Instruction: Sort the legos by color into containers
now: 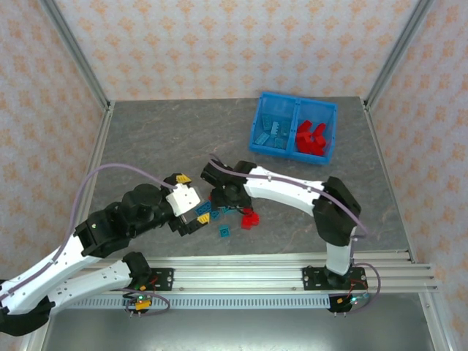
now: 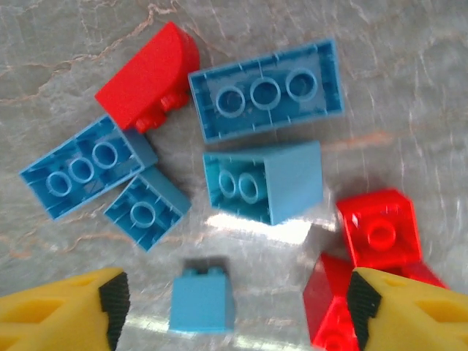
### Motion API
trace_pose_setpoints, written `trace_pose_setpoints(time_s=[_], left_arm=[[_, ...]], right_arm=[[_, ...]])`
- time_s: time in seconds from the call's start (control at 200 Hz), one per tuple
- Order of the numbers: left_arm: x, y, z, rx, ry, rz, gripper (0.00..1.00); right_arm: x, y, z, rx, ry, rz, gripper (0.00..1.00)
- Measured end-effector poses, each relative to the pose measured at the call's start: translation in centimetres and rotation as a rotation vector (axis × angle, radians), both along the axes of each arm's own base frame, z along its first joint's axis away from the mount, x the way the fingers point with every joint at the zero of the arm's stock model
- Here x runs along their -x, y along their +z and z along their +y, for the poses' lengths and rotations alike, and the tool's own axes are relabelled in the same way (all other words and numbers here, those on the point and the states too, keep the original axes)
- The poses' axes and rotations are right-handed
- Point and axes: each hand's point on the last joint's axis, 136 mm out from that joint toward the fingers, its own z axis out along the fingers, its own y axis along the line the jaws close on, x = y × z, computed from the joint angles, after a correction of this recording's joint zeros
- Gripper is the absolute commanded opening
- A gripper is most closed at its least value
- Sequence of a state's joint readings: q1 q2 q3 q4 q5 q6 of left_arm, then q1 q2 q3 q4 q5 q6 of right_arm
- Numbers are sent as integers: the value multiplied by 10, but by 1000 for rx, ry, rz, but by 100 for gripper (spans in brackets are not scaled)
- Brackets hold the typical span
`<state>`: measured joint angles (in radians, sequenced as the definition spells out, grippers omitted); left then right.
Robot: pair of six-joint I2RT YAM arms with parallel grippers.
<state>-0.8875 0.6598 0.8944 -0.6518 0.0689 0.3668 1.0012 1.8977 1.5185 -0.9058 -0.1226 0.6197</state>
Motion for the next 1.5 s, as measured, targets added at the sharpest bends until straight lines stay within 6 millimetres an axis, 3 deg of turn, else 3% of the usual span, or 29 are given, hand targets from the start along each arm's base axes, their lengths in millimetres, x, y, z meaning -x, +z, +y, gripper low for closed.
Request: trace_pose_setpoints(time_s=[0.165,0.265,0.571,0.881,1.091,1.186,1.256,1.391,1.502], left_arm=[[2,-3,5,-6,8,4,100],[2,-7,5,-8,11,11,100],[2,-12,5,-20,15,21,100],[1,-14,6,-26,22,21,100],[0,-15,7,-30,27,20,100],[0,-15,7,-30,27,20,100],[0,-15,7,-30,27,20,100],[0,-15,7,-33,24,17,100],[-1,-17,4,-44,17,20,100]], right_arm=[[-3,-37,-12,119,75,64,84],[-6,-49,-20,156,95,92,82],[-20,-57,-5,120,133,122,79],[-19,-68,1,112,119,147,61],[-20,-62,-4,112,100,121,57],[-20,-52,-12,104,74,94,57],[-22,-33,-16,73,47,57,56],[-44,26,-26,-28,-39,-77,55],[-85,78,-50,-97,-172,-211,55]])
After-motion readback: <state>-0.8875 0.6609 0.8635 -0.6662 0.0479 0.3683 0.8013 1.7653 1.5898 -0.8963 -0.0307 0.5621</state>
